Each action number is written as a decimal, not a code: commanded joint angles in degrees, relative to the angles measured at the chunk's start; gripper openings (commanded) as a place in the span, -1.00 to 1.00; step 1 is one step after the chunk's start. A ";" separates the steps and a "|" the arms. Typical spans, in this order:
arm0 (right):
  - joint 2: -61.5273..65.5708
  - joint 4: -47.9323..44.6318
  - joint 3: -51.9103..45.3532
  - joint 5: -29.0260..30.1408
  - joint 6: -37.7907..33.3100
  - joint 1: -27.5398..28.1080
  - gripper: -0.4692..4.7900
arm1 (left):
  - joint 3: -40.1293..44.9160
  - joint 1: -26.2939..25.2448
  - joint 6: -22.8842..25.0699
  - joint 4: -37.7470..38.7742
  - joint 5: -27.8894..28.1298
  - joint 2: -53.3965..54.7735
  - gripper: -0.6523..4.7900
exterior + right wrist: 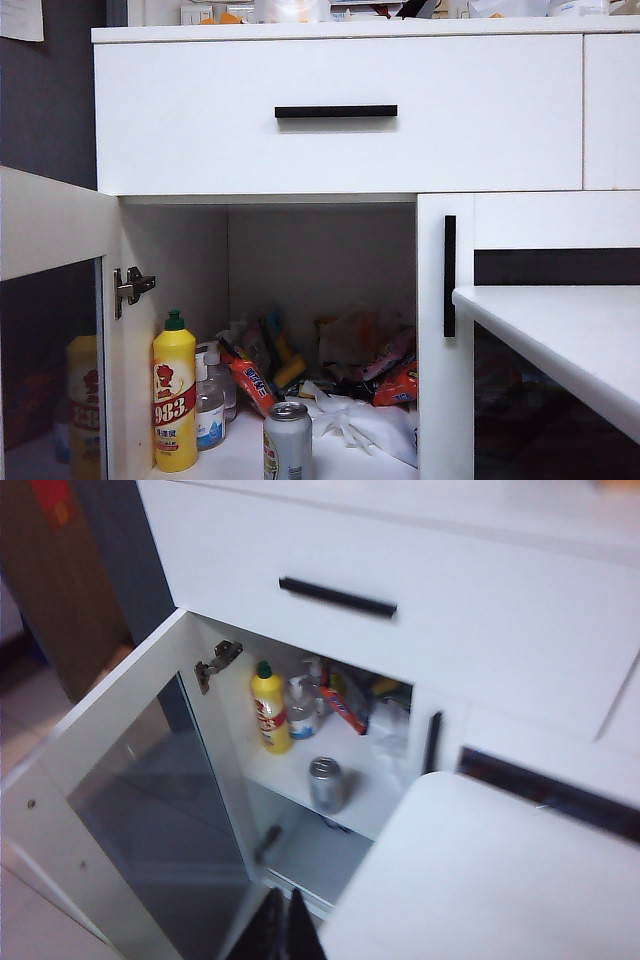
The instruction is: Open the left door of the white cabinet, pick up a can of beverage from the table on the right, place it inside the cabinet, and finally close the cabinet door.
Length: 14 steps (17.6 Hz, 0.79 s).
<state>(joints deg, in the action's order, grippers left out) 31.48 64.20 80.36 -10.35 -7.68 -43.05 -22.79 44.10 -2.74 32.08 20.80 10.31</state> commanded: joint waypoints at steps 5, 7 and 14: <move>-10.19 -26.60 -23.52 9.44 -8.85 -0.11 -0.83 | 0.50 -0.11 -4.81 -2.23 8.96 1.64 -0.78; -9.75 -26.88 -23.71 9.46 -8.83 -0.13 -0.83 | 0.90 -0.52 -7.32 -3.26 7.37 4.92 -0.78; -9.73 -27.82 -23.69 9.46 -8.81 -0.11 -0.83 | 0.87 -1.38 -10.40 -16.35 5.70 22.97 -0.78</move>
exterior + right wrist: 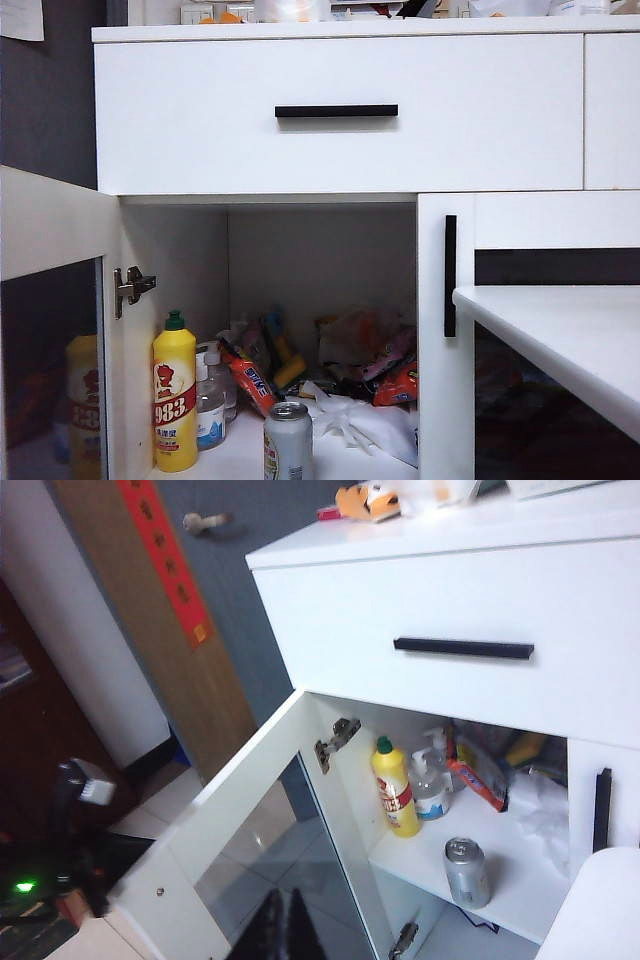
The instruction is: Open the left door of the white cabinet, pick up a can of beverage from the table on the right, place it inside the cabinet, and finally close the cabinet door.
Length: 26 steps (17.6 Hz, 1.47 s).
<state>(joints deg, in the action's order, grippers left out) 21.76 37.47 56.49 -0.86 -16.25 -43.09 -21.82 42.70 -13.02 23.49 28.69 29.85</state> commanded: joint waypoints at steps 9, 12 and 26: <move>0.04 0.48 0.15 -0.68 0.02 -0.02 -0.83 | -0.09 -0.04 -0.46 -27.91 -13.46 17.79 -0.78; 0.22 0.46 0.09 -1.49 0.07 -0.02 -0.83 | -0.37 -0.28 -0.48 -39.80 -17.64 27.41 -0.78; 0.59 0.37 -2.93 -4.24 0.20 0.00 -0.83 | -17.62 -7.08 8.13 -54.01 -28.96 56.72 -0.78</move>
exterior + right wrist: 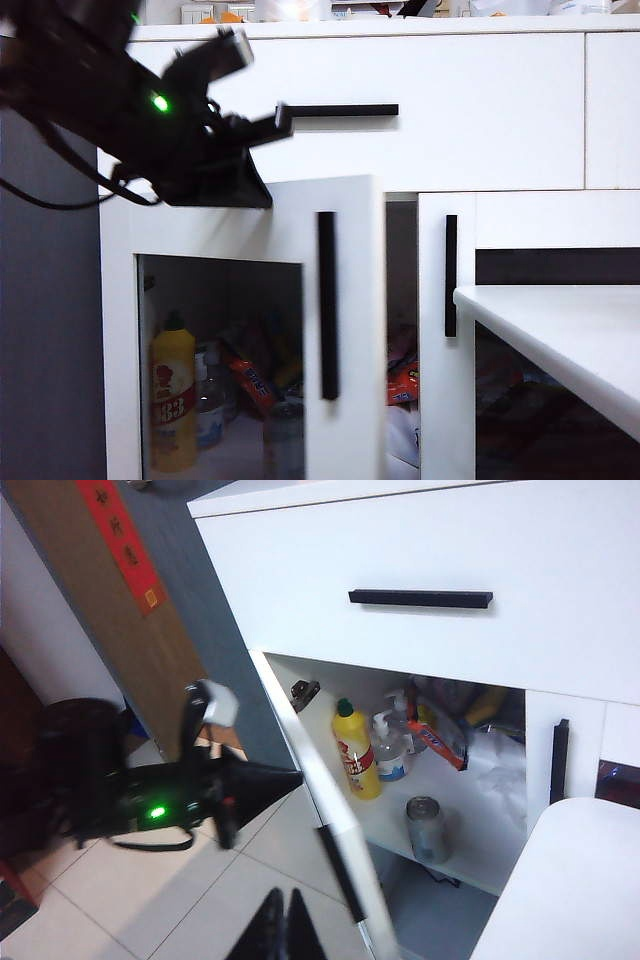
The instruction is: Open the left door of the white cabinet, pick up a can of beverage from the table on the right, place it inside the cabinet, and finally close the cabinet door.
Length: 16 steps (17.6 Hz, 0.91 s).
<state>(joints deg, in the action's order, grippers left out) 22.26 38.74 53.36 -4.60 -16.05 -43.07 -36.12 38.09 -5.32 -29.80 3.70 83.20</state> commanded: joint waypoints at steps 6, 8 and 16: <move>0.07 -0.87 0.20 -1.92 -0.02 -0.02 -0.83 | -14.14 -4.90 3.32 -2.45 -6.80 14.40 -0.78; 0.07 -0.90 0.20 -1.92 -0.02 -0.02 -0.83 | -17.29 -5.01 3.39 -2.49 -6.99 17.25 -0.78; 0.00 -0.81 0.20 -1.95 -0.02 -0.02 -0.83 | -32.37 -8.22 7.91 -2.43 -7.85 29.90 -0.78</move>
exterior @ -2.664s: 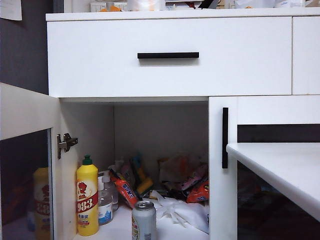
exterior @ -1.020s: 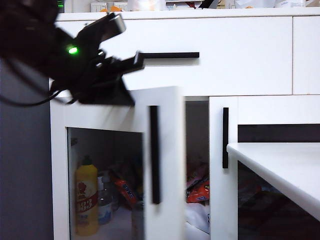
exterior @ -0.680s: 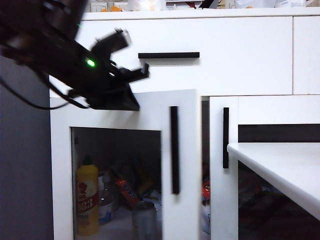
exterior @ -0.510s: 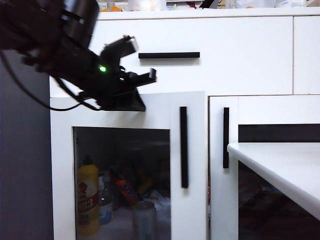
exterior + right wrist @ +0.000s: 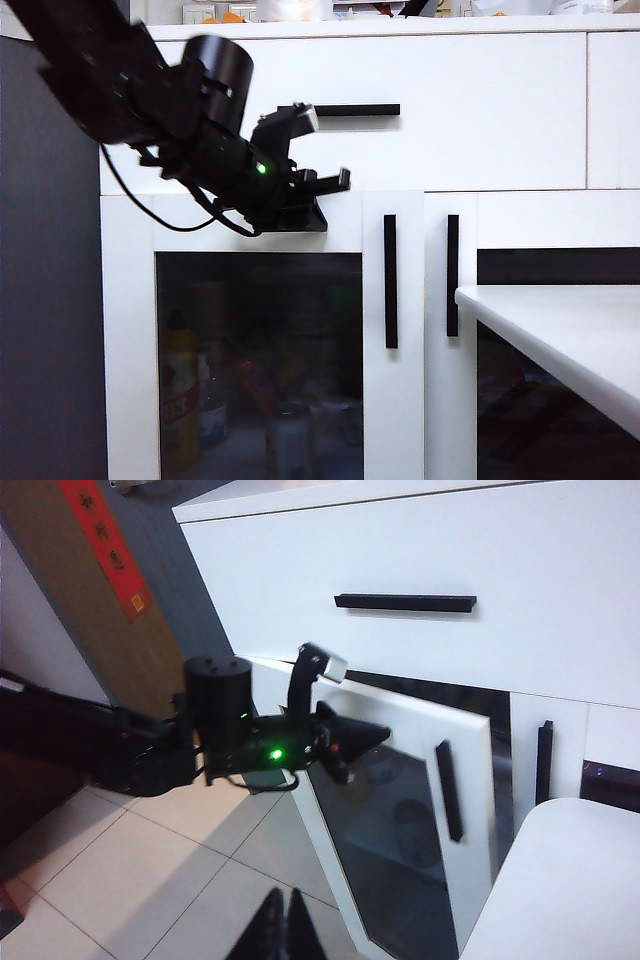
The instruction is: Open the left door of the white cabinet, pick up a can of beverage from the table on the right, place it inside the cabinet, and finally close the cabinet door.
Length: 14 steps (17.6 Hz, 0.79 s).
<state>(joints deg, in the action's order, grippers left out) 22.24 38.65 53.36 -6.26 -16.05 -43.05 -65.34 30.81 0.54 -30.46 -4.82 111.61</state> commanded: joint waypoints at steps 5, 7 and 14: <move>0.02 0.15 0.20 -0.31 -0.02 -0.04 -0.83 | -11.04 -3.06 2.12 -0.02 0.04 6.73 -0.78; 0.00 0.35 0.20 -0.28 -0.02 -0.04 -0.83 | -14.21 -4.04 2.45 0.79 -0.44 8.61 -0.78; -0.55 -1.36 0.28 -1.73 0.00 -0.04 -0.83 | -15.72 -4.48 2.43 9.40 -0.39 1.97 -0.78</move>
<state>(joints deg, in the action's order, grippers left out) 22.13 39.55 53.39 -7.64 -16.05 -43.03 -80.01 27.22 2.98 -18.90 -9.08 116.84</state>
